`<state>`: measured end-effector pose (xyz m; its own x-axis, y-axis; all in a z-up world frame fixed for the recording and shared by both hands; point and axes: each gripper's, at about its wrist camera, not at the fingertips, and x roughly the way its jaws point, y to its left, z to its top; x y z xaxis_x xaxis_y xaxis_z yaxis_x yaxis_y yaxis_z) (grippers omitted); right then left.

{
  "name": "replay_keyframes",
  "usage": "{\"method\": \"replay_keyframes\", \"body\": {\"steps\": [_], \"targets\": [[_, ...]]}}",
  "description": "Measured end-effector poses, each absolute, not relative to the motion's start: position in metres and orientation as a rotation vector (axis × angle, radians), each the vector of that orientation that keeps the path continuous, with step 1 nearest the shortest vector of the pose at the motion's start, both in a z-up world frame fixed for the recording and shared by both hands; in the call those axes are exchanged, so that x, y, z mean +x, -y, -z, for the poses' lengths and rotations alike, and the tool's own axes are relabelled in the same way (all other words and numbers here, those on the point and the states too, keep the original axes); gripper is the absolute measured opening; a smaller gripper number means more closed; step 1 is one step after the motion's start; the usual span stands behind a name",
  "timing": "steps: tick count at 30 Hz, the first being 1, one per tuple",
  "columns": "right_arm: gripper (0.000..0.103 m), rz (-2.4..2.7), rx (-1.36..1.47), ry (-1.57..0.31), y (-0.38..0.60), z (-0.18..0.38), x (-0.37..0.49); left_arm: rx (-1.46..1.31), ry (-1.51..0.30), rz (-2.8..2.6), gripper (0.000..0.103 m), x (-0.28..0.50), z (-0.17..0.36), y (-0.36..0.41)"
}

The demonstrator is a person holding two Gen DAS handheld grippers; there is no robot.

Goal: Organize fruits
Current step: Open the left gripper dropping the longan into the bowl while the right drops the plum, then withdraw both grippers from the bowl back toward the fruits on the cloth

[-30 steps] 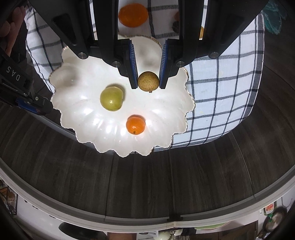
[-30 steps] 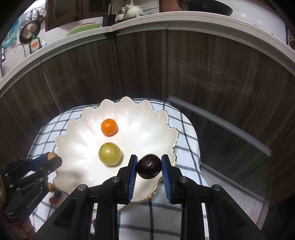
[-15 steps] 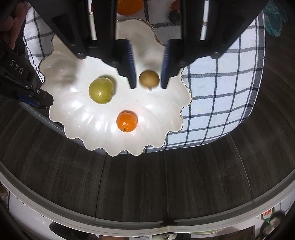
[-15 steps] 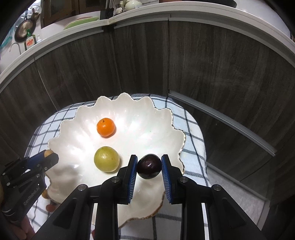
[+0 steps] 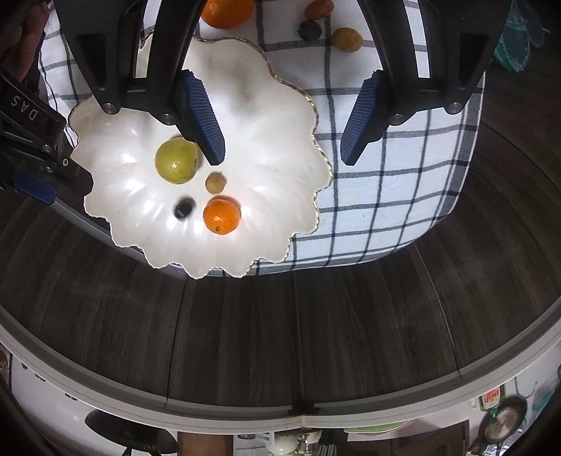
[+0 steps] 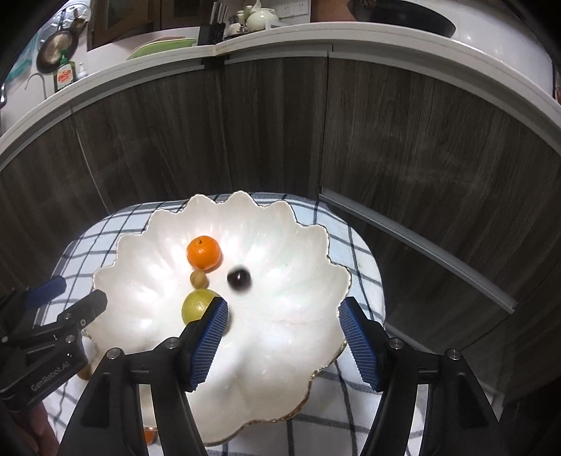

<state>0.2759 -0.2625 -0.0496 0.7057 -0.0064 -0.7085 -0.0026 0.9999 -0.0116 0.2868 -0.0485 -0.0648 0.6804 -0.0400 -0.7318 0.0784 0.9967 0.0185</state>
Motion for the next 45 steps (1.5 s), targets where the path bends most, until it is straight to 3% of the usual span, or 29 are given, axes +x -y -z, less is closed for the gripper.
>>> {"method": "replay_keyframes", "body": {"steps": [45], "targets": [[0.067,-0.050,0.025,-0.765,0.222,0.031,0.205,0.065,-0.790,0.075,0.068,0.215,0.046,0.004]]}}
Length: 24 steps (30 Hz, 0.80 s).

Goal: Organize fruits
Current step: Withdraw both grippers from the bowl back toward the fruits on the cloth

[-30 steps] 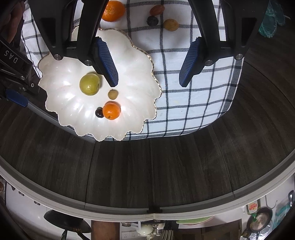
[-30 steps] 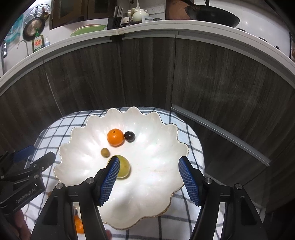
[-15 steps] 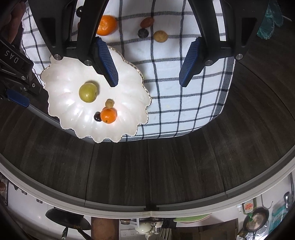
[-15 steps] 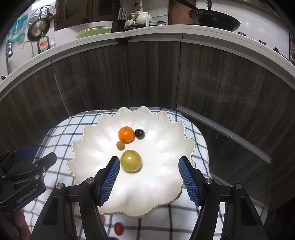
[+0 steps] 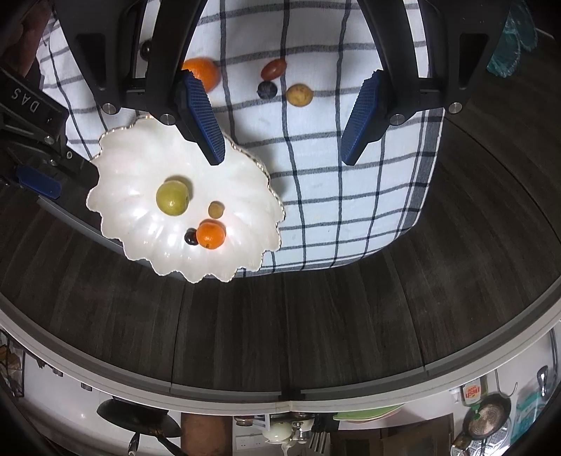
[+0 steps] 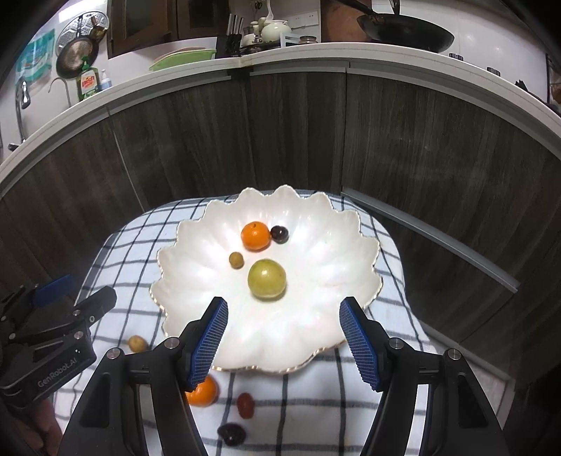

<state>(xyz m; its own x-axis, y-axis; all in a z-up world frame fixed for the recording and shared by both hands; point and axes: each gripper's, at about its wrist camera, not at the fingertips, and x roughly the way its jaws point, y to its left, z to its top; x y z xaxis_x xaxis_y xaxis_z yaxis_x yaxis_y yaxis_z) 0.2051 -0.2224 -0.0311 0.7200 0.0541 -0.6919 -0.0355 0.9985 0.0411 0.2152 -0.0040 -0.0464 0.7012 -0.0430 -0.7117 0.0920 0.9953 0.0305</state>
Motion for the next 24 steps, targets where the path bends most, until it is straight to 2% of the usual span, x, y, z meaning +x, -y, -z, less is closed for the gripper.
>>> {"method": "replay_keyframes", "body": {"steps": [24], "targets": [[0.067,-0.068,0.002,-0.806,0.197,0.075,0.153,0.101,-0.828,0.161,0.068,0.178,0.101,-0.004]]}}
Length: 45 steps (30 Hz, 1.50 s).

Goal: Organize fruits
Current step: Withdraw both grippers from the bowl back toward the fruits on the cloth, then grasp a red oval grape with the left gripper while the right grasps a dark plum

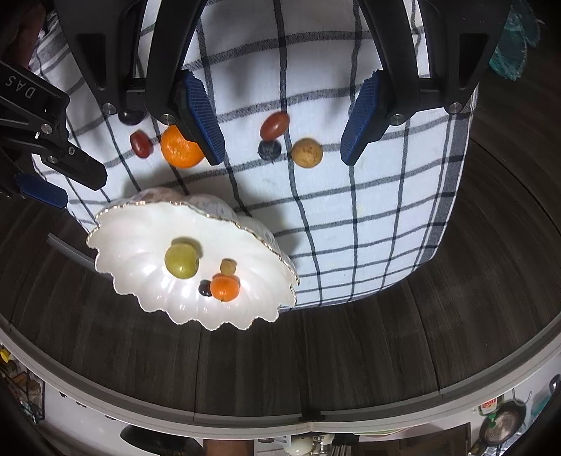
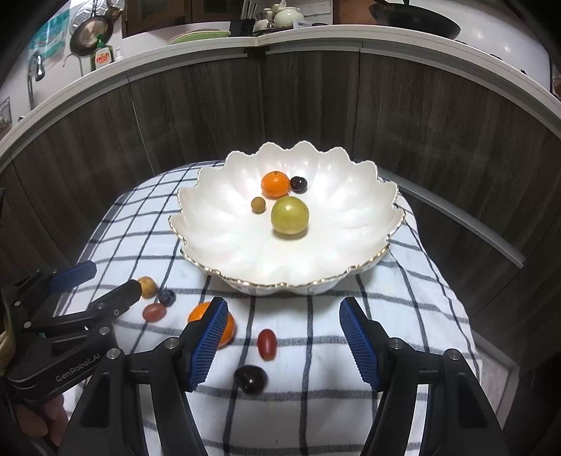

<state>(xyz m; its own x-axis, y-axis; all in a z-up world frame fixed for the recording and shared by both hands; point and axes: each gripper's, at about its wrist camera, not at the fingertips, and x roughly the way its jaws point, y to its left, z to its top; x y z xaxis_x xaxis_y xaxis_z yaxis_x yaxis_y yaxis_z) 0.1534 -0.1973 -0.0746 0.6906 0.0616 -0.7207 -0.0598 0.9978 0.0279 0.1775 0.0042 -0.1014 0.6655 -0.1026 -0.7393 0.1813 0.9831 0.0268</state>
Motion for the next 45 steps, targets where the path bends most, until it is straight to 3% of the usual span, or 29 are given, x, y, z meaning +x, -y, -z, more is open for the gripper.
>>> {"method": "replay_keyframes", "body": {"steps": [23,35,45], "targets": [[0.067,-0.072,-0.028,-0.867,0.183,0.127,0.135,0.132,-0.851,0.190,0.066,0.176,0.145,-0.006],[0.066,-0.095,-0.012,-0.921,0.180,0.146,0.142,0.113,-0.900,0.204,0.053,0.188,0.158,-0.005],[0.048,-0.107,-0.025,-0.920,0.176,0.150,0.144,0.097,-0.912,0.214,0.045,0.191,0.164,-0.003]]}}
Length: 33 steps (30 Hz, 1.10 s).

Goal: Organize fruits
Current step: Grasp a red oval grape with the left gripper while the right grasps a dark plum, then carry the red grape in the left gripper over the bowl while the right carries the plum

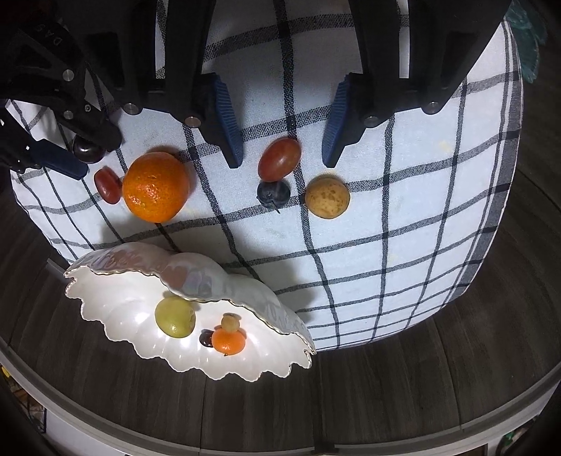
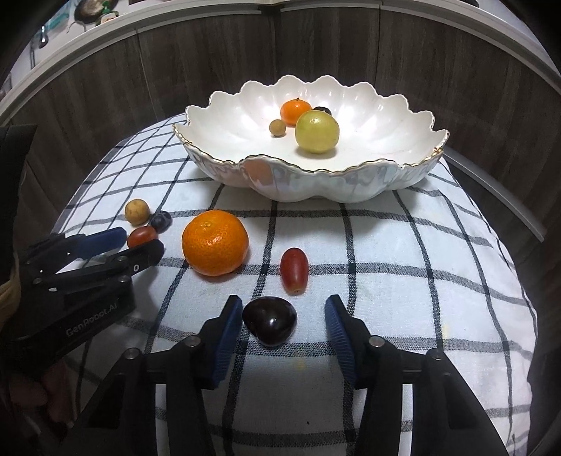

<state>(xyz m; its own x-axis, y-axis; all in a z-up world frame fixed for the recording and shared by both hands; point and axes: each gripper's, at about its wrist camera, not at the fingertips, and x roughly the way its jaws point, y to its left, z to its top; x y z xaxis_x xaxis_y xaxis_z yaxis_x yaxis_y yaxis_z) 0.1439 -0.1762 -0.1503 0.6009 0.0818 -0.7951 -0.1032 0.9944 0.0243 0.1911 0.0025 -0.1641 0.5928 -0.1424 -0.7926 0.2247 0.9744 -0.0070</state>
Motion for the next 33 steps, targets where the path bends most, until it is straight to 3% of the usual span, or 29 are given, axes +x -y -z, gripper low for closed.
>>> {"method": "replay_keyframes", "body": {"steps": [6,9,33], "targets": [[0.030,-0.128,-0.039,-0.913,0.172,0.150,0.142,0.084,-0.912,0.225,0.030,0.192,0.164,-0.002],[0.030,-0.132,-0.045,-0.911,0.171,0.149,0.141,0.081,-0.911,0.224,0.024,0.192,0.163,-0.002],[0.030,-0.137,-0.025,-0.856,0.176,0.130,0.136,0.068,-0.889,0.213,0.023,0.181,0.143,-0.004]]}}
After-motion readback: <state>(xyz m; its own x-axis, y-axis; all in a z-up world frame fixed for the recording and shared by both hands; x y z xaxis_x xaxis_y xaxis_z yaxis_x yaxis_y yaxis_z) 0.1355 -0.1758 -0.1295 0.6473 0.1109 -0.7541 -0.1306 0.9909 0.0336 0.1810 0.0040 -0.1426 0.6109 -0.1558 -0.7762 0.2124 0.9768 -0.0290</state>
